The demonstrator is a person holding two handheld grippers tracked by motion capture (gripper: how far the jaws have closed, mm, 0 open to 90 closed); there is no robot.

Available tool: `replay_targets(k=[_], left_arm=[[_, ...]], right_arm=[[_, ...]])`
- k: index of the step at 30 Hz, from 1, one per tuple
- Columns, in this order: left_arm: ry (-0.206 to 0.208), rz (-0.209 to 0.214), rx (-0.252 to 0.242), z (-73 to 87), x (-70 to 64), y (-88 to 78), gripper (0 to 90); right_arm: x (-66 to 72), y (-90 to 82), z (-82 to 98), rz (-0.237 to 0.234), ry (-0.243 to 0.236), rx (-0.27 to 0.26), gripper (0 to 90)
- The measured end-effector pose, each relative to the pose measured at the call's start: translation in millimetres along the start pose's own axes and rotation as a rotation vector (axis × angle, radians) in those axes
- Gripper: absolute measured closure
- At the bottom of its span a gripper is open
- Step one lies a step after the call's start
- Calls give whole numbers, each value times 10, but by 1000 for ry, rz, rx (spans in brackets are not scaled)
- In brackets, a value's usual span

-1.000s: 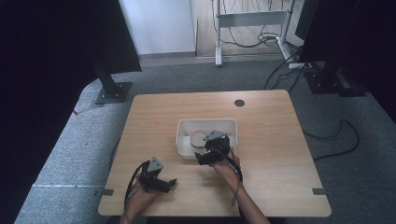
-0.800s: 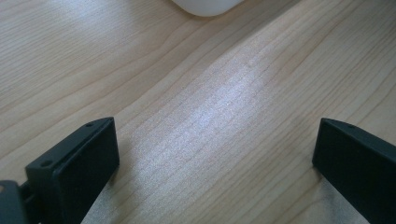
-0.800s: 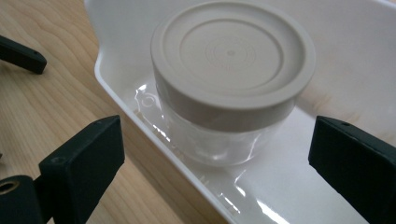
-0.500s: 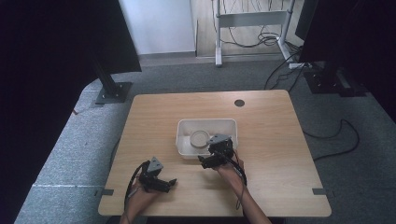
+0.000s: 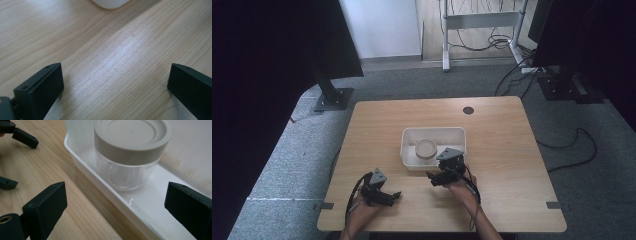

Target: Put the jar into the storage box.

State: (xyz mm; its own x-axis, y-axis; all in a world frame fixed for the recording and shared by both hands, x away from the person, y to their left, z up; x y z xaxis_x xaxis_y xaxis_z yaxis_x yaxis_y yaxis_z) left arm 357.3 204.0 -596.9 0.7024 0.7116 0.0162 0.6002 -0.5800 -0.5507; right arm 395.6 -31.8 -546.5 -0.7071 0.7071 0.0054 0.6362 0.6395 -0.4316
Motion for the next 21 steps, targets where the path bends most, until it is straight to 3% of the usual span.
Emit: replay_targets(k=[21], left_arm=[[1, 0, 0, 0, 0, 0, 2]], right_arm=[[-37, -237, 202, 9, 27, -7, 28]])
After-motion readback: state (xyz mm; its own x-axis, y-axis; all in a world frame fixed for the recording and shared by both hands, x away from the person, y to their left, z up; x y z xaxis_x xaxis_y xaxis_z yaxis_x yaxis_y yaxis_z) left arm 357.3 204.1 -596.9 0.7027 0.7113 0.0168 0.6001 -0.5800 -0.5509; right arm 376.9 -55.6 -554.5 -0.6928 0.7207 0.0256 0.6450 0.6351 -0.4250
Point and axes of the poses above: each handheld gripper's, and its own axes: y roughly forward along the jaws, z roughly out of its underside, x roughly to its left, the point moved 6 cm from there along y, roughly forward along the jaws, and after that the axes turned 12 degrees about -x, right-handed, at the moved point
